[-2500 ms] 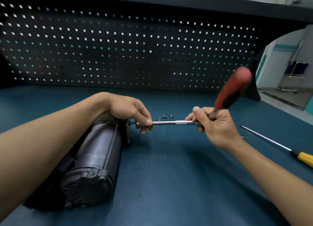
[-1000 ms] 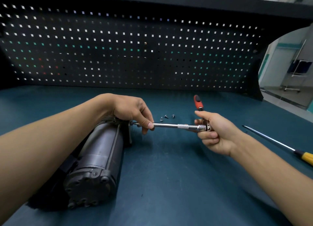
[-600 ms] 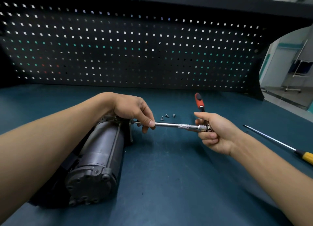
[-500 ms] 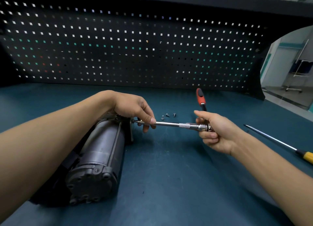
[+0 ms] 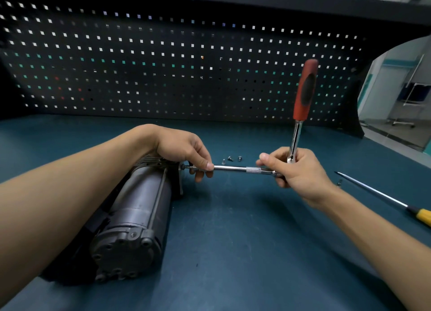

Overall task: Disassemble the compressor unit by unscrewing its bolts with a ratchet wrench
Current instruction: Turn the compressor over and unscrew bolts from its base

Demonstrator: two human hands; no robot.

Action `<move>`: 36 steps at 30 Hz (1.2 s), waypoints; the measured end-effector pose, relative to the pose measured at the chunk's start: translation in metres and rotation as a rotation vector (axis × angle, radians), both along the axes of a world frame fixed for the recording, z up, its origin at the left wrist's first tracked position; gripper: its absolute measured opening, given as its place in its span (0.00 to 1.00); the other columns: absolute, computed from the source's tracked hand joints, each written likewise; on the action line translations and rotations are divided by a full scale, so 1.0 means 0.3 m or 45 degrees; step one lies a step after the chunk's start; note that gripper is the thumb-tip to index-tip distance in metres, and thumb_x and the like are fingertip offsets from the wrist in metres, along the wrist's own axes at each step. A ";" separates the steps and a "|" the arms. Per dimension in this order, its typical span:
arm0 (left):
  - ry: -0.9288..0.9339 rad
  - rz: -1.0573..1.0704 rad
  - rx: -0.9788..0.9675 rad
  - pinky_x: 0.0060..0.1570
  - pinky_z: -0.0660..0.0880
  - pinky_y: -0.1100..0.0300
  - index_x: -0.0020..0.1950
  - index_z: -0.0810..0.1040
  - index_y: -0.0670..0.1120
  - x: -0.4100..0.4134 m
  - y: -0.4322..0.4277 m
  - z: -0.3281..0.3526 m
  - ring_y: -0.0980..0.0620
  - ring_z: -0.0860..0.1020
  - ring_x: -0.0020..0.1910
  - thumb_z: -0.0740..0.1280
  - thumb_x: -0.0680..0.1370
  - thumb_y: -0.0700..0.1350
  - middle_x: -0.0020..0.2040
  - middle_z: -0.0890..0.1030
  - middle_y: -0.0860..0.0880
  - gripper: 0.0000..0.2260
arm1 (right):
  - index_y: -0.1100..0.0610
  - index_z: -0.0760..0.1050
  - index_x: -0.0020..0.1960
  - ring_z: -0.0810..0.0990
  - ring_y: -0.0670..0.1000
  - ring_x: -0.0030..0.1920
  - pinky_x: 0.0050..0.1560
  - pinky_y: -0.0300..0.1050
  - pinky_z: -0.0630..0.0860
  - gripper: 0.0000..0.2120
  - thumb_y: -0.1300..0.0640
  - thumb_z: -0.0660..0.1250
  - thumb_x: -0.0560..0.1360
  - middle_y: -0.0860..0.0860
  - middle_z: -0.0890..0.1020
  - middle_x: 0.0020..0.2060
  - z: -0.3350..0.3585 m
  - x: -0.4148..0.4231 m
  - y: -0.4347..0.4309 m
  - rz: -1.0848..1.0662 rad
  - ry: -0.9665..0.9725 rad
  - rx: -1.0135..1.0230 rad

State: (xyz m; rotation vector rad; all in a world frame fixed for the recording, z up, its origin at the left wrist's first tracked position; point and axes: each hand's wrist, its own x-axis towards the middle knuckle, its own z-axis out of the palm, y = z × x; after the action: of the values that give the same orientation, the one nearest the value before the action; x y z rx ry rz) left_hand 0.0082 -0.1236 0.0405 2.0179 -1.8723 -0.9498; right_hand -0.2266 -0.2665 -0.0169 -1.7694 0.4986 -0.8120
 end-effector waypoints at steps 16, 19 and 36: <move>0.026 0.000 0.001 0.42 0.70 0.73 0.52 0.84 0.46 0.004 -0.001 0.000 0.56 0.77 0.41 0.66 0.80 0.50 0.41 0.85 0.51 0.10 | 0.54 0.86 0.41 0.84 0.41 0.50 0.52 0.32 0.75 0.09 0.48 0.75 0.67 0.45 0.86 0.50 -0.011 -0.016 -0.027 0.050 0.039 -0.547; 0.010 0.012 -0.023 0.40 0.69 0.73 0.51 0.84 0.47 0.004 0.000 -0.003 0.57 0.76 0.40 0.67 0.80 0.50 0.39 0.85 0.52 0.09 | 0.51 0.86 0.43 0.84 0.43 0.48 0.50 0.33 0.76 0.09 0.47 0.75 0.67 0.47 0.87 0.47 -0.014 -0.013 -0.029 0.043 0.016 -0.525; -0.047 0.017 -0.027 0.39 0.69 0.73 0.48 0.85 0.49 -0.001 -0.001 0.000 0.58 0.76 0.39 0.70 0.78 0.51 0.38 0.85 0.54 0.07 | 0.57 0.81 0.41 0.66 0.46 0.19 0.18 0.34 0.57 0.20 0.39 0.69 0.74 0.57 0.87 0.42 0.021 0.011 0.004 -0.086 0.161 0.300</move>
State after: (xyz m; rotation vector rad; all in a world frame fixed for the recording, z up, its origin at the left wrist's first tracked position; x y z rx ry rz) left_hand 0.0079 -0.1238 0.0405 2.0465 -1.8771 -0.8916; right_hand -0.2234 -0.2653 -0.0107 -1.5979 0.7116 -0.6612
